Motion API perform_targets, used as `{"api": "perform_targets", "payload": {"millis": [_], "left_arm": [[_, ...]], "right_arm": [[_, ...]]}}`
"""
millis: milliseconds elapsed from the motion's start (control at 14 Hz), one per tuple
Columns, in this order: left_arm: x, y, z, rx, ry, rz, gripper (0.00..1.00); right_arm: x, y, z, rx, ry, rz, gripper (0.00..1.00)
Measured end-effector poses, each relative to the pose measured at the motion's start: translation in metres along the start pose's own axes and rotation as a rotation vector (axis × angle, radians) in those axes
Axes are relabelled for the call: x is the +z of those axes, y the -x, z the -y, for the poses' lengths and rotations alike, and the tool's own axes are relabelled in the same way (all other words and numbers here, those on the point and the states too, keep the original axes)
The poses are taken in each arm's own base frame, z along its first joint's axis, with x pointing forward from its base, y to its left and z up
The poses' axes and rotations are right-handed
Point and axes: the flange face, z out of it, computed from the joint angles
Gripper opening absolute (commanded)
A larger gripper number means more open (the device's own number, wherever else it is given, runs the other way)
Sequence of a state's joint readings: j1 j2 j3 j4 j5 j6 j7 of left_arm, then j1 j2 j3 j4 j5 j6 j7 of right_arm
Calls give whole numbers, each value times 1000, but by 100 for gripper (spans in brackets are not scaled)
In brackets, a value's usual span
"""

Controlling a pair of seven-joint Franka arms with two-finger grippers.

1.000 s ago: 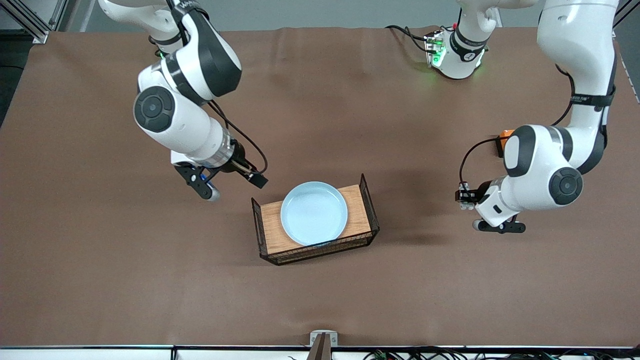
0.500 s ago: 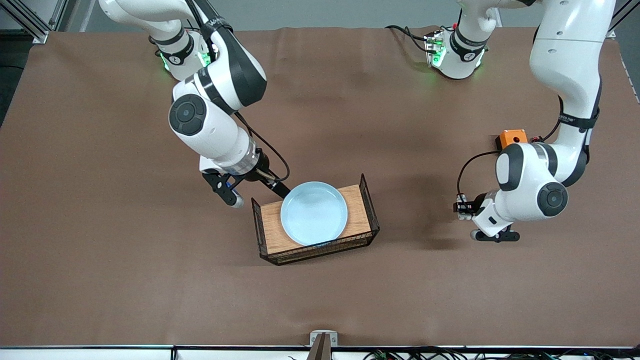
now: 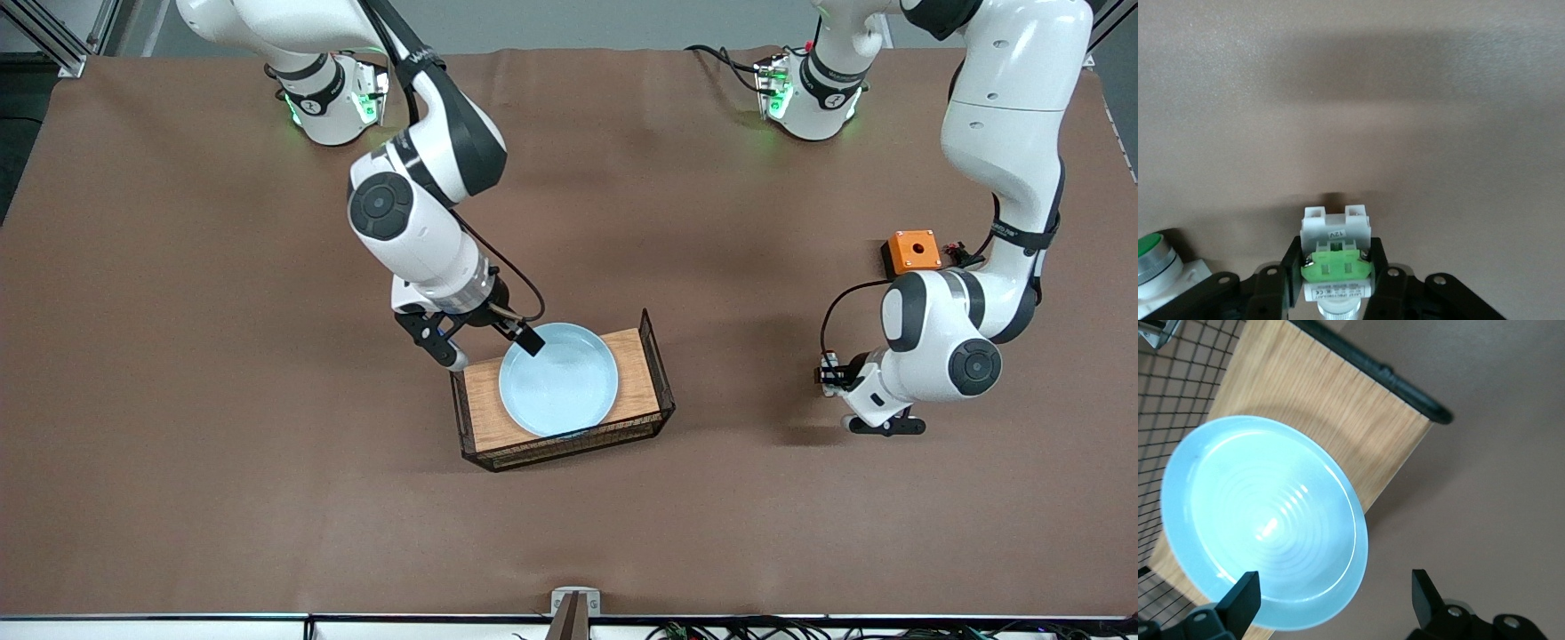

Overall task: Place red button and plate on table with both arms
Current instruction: 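Lower the switch with the left gripper while the right gripper reaches the plate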

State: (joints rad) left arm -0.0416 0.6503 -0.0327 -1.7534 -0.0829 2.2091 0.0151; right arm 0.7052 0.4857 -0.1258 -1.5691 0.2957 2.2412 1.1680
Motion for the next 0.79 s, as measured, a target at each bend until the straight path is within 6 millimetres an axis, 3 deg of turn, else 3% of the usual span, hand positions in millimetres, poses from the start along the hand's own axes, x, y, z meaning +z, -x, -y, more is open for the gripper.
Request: {"api": "perform_targets", "payload": {"millis": [214,429,571,786], "left_arm": [[-5,-4,-3,0,1,-15,100],[-33,-14,-7,-13,7,-68,100],[-70,-13,-11,-26,21,-108,100],[-150,5,-20,-84,37,-158,100]], "right_arm": [[19,2,-1,-35,27,-32,100],[20,-2,-2,-32,29,-39,100],[21,-5,-3,-28,31,-42,100],[21,-6,-3,-27,29,-43,99]]}}
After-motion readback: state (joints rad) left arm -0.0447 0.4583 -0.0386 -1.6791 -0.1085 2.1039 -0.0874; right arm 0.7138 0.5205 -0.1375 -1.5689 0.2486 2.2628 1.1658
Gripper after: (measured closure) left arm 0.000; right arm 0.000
